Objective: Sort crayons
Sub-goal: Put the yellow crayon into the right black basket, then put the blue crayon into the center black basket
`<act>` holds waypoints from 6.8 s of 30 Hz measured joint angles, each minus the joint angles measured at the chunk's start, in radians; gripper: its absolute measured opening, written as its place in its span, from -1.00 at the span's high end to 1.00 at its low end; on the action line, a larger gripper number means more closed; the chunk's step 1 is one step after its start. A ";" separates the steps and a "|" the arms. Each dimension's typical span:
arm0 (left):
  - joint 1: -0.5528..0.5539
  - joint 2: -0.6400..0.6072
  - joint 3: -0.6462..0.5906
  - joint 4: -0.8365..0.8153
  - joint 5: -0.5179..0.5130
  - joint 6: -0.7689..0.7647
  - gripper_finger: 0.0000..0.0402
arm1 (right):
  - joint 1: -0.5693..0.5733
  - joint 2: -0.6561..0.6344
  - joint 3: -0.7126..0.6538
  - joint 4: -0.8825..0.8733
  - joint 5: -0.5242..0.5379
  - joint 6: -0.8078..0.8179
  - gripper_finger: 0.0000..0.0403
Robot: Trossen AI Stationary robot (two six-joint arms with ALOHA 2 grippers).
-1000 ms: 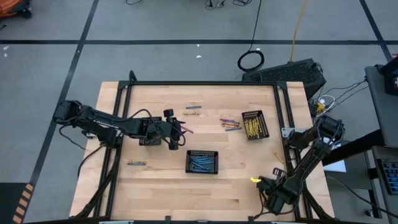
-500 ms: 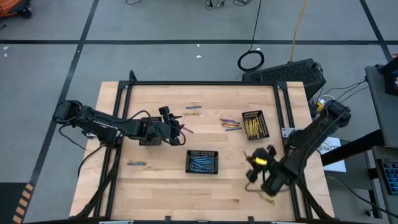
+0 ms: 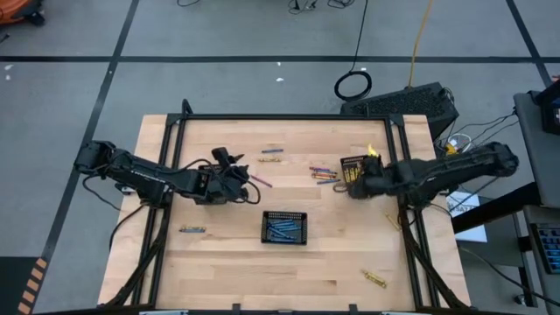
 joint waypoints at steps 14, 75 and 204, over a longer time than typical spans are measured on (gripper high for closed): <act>-0.004 0.000 0.000 -0.160 -0.048 -0.142 0.06 | -0.347 0.025 -0.232 0.341 -0.226 -0.310 0.79; -0.146 -0.014 0.233 -0.743 0.924 -0.538 0.06 | -0.012 0.459 -0.122 1.809 0.064 -1.399 0.40; -0.487 -0.111 -0.222 -0.366 0.917 -1.011 0.52 | -0.012 0.454 -0.122 1.779 -0.040 -1.476 0.40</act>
